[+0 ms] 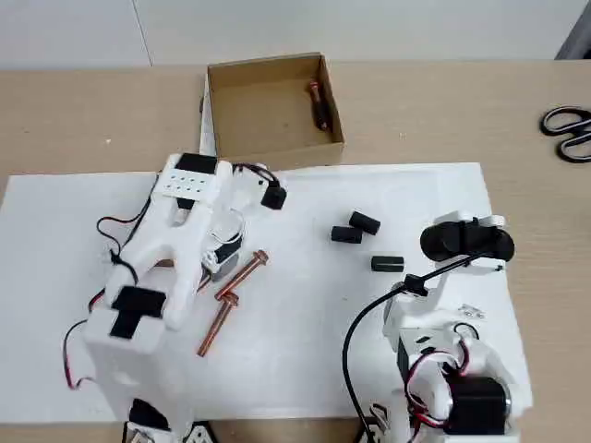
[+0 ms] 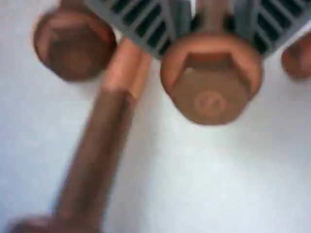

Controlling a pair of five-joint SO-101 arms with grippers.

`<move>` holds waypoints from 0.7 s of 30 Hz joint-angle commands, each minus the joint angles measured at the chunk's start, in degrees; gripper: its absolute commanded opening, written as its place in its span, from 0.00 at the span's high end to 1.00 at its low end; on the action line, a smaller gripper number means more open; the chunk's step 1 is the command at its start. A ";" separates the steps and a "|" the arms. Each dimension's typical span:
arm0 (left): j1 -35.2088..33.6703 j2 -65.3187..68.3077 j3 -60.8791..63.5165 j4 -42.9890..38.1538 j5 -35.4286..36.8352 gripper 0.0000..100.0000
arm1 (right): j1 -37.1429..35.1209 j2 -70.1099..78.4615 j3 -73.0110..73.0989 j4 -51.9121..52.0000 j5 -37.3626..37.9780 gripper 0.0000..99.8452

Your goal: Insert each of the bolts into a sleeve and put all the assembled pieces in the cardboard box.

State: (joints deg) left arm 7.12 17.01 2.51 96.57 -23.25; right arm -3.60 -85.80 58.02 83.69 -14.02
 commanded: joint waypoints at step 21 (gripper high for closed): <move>-2.29 -19.16 -18.24 4.04 13.98 0.99 | 0.22 25.36 -26.29 -1.71 1.49 1.00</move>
State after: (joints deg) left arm 5.19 0.92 -11.03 99.47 -9.89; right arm -3.60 -67.87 40.79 82.46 -13.05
